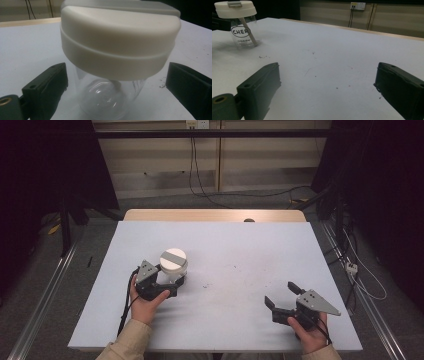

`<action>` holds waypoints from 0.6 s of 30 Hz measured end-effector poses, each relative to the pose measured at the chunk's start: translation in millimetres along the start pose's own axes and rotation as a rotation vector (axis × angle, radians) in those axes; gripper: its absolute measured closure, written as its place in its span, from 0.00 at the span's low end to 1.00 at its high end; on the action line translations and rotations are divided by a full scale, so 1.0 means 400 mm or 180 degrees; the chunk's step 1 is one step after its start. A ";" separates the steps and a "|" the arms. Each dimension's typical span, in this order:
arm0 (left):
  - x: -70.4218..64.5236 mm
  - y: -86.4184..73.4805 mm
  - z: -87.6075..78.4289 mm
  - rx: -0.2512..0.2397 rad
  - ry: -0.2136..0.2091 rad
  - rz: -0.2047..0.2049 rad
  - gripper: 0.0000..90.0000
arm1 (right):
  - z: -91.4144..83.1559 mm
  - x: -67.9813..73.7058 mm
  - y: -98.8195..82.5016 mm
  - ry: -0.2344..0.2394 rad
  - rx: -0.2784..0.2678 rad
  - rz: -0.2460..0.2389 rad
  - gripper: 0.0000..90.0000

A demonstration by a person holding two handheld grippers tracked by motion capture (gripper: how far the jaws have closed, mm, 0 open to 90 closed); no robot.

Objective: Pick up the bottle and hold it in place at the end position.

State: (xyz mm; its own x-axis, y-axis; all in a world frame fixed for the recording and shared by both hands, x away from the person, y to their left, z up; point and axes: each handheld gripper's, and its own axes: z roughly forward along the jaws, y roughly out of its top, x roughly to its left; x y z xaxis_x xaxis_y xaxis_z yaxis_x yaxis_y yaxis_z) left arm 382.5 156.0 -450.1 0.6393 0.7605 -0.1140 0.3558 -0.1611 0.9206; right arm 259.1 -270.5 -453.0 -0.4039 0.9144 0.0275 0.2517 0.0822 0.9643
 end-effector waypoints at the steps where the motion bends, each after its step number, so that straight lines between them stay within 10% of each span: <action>1: -0.001 0.000 0.003 0.0005 0.0008 -0.0005 0.05 | 0.000 0.000 0.000 0.0001 0.0002 0.0003 0.06; 18: -0.005 0.004 0.036 0.0063 0.0133 -0.0035 0.07 | 0.000 -0.001 0.000 0.0006 0.0001 -0.0003 0.06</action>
State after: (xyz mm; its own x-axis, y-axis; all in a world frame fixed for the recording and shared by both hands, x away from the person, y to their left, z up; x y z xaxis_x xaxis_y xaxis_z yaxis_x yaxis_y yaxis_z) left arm 391.5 145.0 -454.0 0.6064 0.7878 -0.1081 0.3764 -0.1646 0.9117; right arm 259.1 -270.7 -452.8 -0.4058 0.9136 0.0272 0.2517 0.0831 0.9642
